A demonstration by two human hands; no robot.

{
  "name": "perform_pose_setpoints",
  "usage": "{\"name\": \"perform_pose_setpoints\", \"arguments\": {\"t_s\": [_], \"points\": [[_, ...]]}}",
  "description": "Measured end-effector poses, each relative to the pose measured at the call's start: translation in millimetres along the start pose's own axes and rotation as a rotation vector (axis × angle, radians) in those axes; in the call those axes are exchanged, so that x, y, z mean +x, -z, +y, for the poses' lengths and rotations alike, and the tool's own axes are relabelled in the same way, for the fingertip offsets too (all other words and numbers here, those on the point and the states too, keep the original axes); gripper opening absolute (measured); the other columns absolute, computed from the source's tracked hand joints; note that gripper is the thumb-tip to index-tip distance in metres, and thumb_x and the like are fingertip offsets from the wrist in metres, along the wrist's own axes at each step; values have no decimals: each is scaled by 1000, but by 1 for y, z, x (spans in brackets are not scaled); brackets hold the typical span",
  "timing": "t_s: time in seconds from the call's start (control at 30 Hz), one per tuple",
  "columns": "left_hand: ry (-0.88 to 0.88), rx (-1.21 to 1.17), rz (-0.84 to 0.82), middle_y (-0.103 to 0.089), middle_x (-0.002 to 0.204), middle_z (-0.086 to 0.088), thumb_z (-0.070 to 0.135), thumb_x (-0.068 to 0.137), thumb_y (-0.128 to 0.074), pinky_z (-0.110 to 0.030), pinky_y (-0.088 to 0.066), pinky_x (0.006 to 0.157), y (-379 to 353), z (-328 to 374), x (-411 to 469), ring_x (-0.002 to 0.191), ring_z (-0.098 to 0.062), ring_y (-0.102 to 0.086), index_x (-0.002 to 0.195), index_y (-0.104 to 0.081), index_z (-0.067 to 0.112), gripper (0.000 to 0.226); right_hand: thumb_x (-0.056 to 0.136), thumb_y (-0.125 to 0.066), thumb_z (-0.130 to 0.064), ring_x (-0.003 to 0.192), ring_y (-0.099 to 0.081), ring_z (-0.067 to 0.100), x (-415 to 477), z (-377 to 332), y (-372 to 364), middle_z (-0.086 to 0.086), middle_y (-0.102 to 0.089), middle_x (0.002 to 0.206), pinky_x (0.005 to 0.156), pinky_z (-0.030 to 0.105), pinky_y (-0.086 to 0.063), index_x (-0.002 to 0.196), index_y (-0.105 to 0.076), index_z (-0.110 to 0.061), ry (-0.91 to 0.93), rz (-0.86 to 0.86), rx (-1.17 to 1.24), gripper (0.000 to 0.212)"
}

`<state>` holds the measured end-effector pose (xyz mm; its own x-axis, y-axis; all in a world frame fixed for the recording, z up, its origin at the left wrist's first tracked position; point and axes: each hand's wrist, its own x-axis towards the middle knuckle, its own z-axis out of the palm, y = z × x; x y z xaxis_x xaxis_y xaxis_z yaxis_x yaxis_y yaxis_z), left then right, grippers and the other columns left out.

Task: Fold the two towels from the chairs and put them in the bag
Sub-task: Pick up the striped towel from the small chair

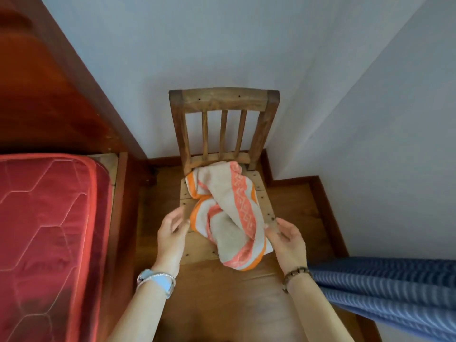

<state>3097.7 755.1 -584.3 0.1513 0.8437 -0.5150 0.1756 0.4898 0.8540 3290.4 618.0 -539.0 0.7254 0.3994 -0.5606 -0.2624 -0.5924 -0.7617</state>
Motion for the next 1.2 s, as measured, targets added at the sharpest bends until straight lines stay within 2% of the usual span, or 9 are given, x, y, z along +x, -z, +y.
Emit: {"name": "perform_pose_setpoints", "arguments": {"t_s": [0.13,0.27,0.37,0.47,0.57,0.7,0.93,1.07,1.2], "points": [[-18,96,1,-48,138,7,14,96,-64,-28,-37,102,-10,-17,27,125,-8,-44,140,-53,19,46,77,-81,-25,120,-55,22,27,26,-23,2,-56,126,94,32,-46,133,-51,-10,-66,9,-45,65],[22,122,-15,-56,137,-2,3,94,-64,-32,-41,107,-18,-34,42,123,-13,-51,139,-53,14,48,71,-86,-23,109,-61,22,47,52,-41,8,-63,123,98,42,-51,127,-55,-6,-84,24,-78,65],[97,103,0,-63,122,-3,2,91,-66,-29,-45,96,-24,-36,45,110,-16,-60,135,-57,12,46,75,-82,-15,99,-64,23,53,60,-45,9,-66,108,92,42,-54,124,-58,-3,-117,25,-58,56],[137,100,-19,-71,106,0,6,91,-67,-24,-49,84,-26,-30,40,104,-19,-66,108,-70,17,20,84,-73,-15,83,-63,19,48,54,-43,7,-70,92,78,32,-52,105,-68,-5,-129,-38,-90,24],[162,62,-69,-74,98,-1,13,94,-65,-25,-51,79,-21,-11,24,99,-16,-67,92,-72,23,13,88,-69,-21,79,-64,23,30,33,-37,7,-68,80,64,27,-47,93,-69,-6,-112,-47,-74,16],[154,9,-66,-75,102,-11,15,92,-67,-36,-54,89,-6,29,-12,100,-25,-70,96,-74,18,8,89,-67,-31,101,-62,43,-7,-8,-23,31,-66,105,79,41,-53,95,-65,7,-79,-39,-34,39],[86,-33,-21,-67,81,1,11,93,-64,-8,-41,48,26,121,-102,57,5,-60,105,-71,9,14,81,-69,-49,101,-68,31,-91,-103,11,17,-73,102,94,51,-53,103,-70,-10,0,-133,14,44],[85,-33,-24,-71,97,-2,16,94,-65,-12,-47,59,44,172,-151,78,-4,-65,110,-71,13,18,87,-69,-37,99,-69,17,-136,-157,33,1,-73,101,94,44,-54,99,-68,-22,-16,-155,34,19],[59,-74,25,-72,97,2,13,95,-63,-18,-49,67,64,220,-193,87,-9,-67,106,-70,16,14,89,-66,-36,92,-68,19,-181,-210,51,4,-72,96,89,41,-56,101,-67,-15,0,-154,10,24]]}}
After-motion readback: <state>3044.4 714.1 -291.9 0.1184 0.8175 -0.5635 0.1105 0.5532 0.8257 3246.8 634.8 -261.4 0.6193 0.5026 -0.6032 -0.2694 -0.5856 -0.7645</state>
